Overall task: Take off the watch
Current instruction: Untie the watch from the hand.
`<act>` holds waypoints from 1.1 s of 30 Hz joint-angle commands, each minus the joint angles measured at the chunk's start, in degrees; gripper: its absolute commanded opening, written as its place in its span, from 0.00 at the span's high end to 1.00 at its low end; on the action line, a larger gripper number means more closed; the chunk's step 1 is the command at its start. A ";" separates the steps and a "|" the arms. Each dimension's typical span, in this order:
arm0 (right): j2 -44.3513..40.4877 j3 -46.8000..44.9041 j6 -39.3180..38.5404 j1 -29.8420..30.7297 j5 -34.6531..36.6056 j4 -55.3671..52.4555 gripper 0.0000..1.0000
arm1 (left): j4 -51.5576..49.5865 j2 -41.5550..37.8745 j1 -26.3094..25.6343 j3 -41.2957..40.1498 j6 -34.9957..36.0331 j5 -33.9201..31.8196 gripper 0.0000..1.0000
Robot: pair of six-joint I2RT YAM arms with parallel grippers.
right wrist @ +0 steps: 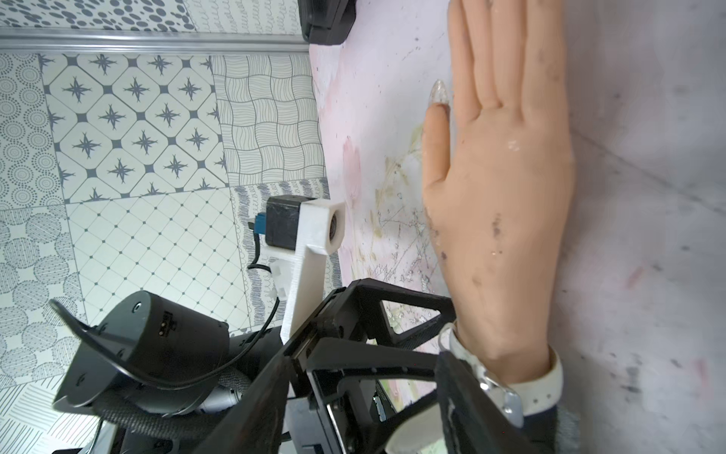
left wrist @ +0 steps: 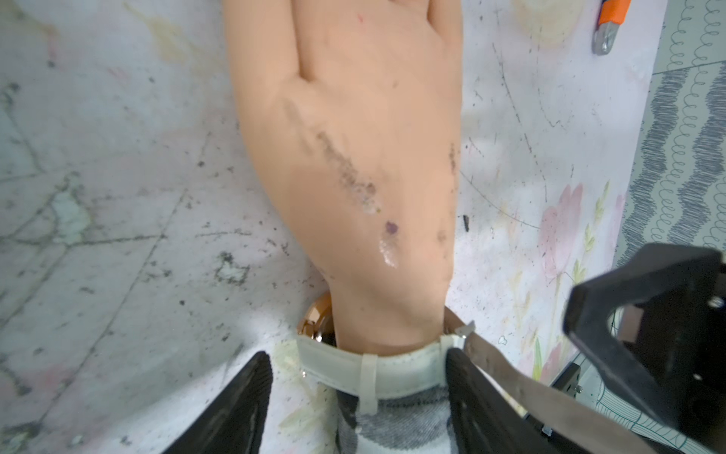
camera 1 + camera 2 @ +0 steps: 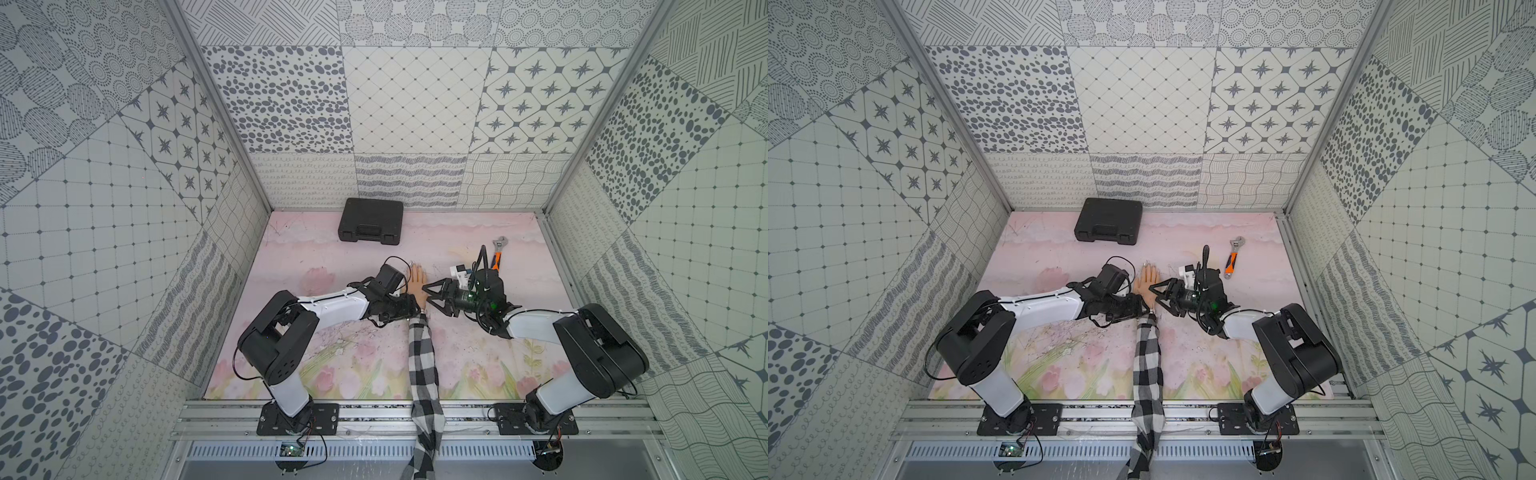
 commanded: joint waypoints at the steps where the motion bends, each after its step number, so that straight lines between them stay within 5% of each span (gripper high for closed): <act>1: -0.31 -1.64 -3.07 -0.89 1.68 -3.91 0.33 | -3.19 -0.68 -0.03 -0.53 1.48 -1.29 0.29; 17: 8.50 -0.27 1.39 1.63 -1.13 5.19 0.27 | -2.54 -0.54 0.00 -1.24 1.04 -1.27 0.30; 33: 3.49 3.63 3.49 4.06 -2.10 3.00 0.32 | -2.27 -0.50 0.03 -1.50 0.89 -1.34 0.30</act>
